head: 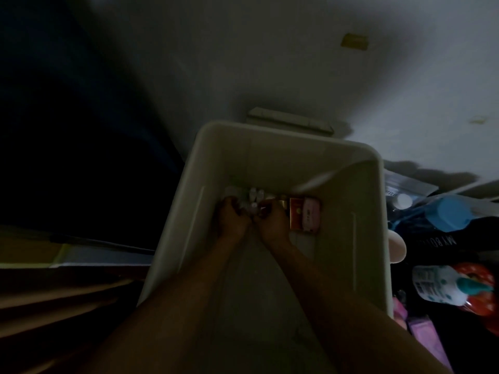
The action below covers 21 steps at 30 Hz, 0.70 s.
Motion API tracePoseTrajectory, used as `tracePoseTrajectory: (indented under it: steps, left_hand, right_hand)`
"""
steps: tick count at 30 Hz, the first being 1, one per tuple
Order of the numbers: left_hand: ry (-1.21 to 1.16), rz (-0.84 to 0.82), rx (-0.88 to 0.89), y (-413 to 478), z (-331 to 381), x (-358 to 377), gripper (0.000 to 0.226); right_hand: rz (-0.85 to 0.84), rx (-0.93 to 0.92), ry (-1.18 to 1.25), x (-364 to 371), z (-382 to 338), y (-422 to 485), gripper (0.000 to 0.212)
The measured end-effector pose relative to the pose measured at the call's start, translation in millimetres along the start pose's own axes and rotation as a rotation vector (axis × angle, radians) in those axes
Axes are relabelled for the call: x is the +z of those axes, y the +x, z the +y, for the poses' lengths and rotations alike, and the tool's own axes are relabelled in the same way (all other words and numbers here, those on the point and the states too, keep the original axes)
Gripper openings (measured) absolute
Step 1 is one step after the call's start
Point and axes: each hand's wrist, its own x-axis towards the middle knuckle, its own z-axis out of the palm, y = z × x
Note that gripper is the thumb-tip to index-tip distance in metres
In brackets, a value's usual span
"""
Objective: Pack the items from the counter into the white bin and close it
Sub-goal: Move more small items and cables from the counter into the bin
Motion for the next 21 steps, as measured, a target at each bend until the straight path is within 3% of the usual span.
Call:
tracePoseTrajectory:
  steps: [2,5,8,18,21]
  left_hand:
    - [-0.027,-0.001,-0.048,-7.2,-0.2,1.0,0.034]
    - [-0.04,-0.089,-0.057,-17.3,0.6,4.5,0.027]
    - [-0.023,-0.192,-0.037,-23.6,3.0,8.5,0.039]
    - [0.014,-0.252,0.033,-30.7,12.6,4.9,0.044]
    - [-0.005,-0.254,-0.013,-33.7,8.8,2.1,0.035]
  right_hand:
    - [0.012,-0.002,-0.031,-2.8,0.3,-3.3,0.025]
    - [-0.001,0.059,-0.048,-10.1,2.7,-9.6,0.01]
    - [-0.048,0.101,-0.094,-19.2,8.2,-17.1,0.021]
    - [-0.067,0.086,-0.118,-40.9,8.4,-39.5,0.007]
    - [-0.097,0.078,-0.122,-44.7,5.0,-47.5,0.015]
